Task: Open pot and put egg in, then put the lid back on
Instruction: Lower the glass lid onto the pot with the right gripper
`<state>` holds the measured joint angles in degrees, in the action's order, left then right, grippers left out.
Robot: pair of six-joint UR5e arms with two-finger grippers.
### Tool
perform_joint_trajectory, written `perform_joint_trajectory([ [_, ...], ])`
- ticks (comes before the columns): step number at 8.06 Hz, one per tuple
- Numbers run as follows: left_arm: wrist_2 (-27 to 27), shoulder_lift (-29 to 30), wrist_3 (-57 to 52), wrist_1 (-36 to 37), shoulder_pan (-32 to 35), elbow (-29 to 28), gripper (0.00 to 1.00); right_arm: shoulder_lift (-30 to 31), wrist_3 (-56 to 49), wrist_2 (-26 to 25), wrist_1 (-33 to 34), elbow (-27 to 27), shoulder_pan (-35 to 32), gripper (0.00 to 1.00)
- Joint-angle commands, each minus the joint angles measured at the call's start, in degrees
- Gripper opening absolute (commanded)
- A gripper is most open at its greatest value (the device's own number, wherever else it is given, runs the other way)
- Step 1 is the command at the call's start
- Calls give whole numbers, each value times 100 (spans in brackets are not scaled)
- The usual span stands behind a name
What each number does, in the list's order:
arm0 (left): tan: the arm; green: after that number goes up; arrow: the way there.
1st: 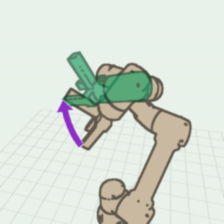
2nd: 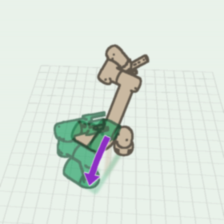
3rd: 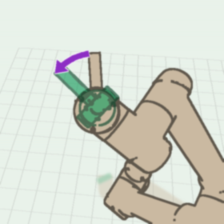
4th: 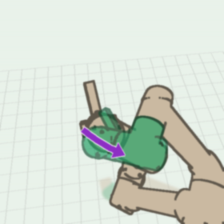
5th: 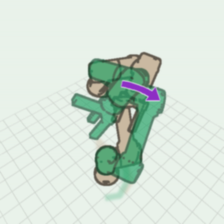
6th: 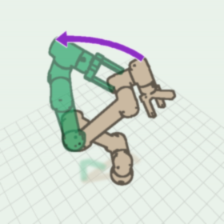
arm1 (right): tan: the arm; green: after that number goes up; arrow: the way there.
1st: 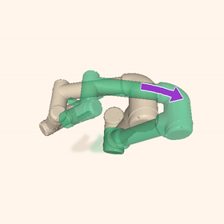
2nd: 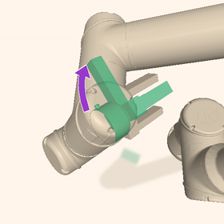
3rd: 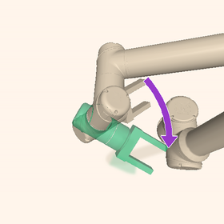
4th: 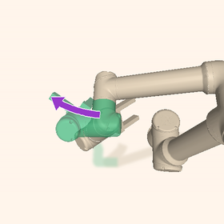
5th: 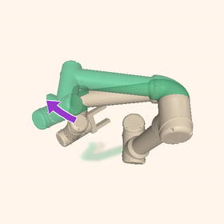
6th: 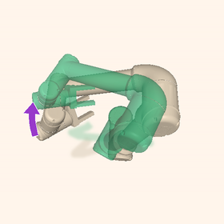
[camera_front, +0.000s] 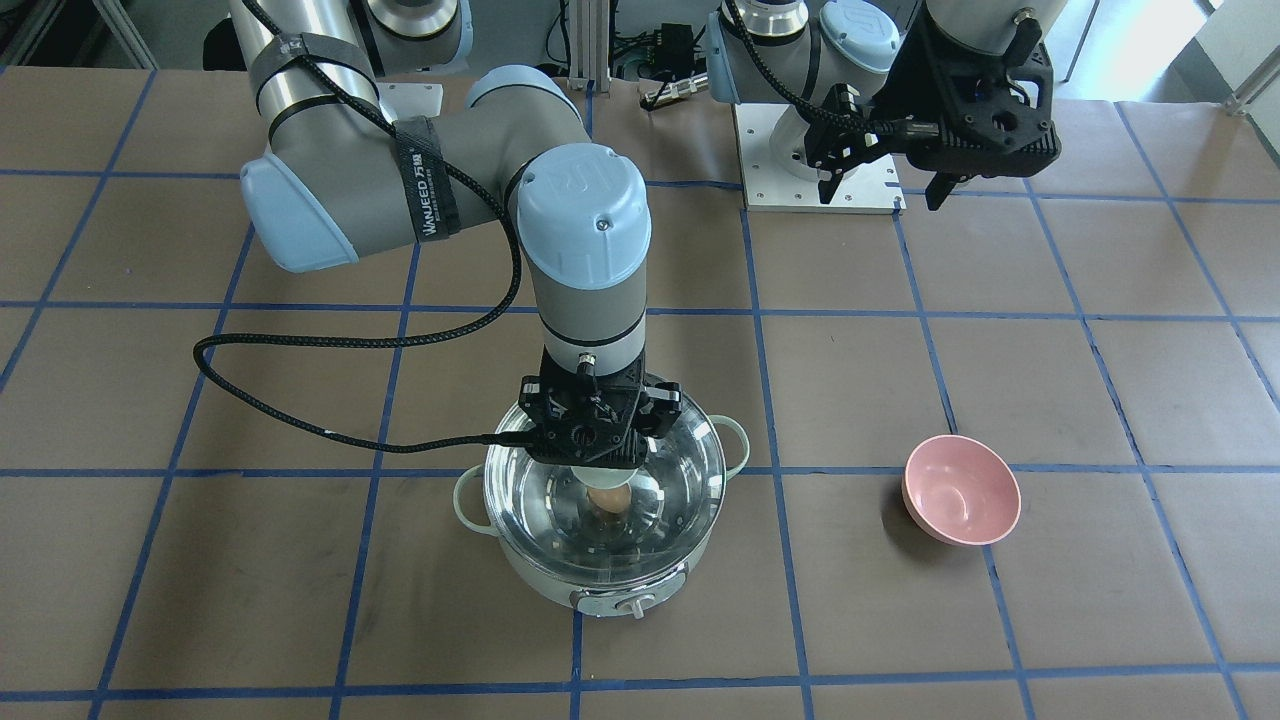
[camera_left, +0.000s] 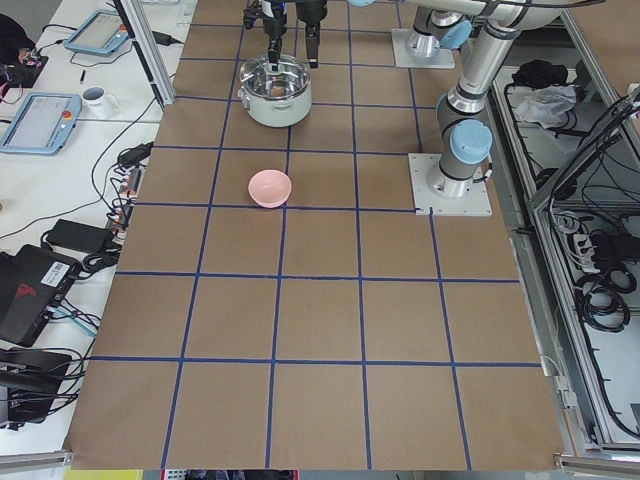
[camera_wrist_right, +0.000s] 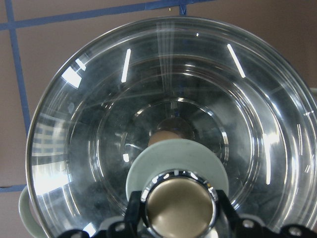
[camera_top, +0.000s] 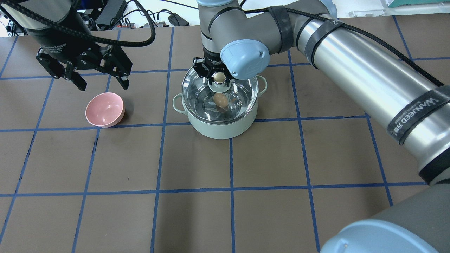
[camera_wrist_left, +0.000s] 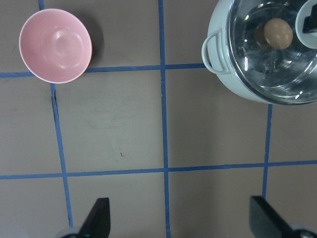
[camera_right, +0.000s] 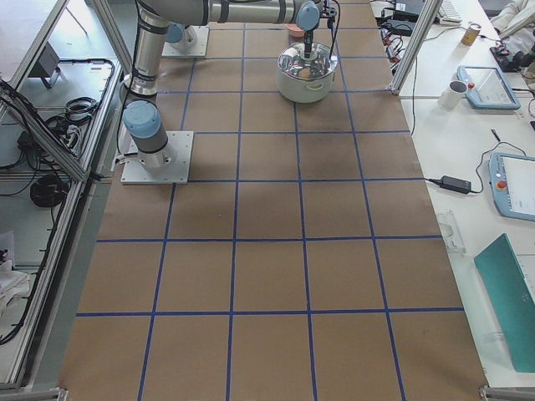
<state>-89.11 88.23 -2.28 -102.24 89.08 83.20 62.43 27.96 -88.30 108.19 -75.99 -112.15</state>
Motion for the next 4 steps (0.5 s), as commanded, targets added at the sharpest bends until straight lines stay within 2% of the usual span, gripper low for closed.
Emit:
perform_joint_trajectory([
  [1,61,1,-9,90,4,12,100,15,34,15,-52,-4,0,1],
  [4,43,1,0,178,4,12,100,-20,8,58,-53,-65,0,2],
])
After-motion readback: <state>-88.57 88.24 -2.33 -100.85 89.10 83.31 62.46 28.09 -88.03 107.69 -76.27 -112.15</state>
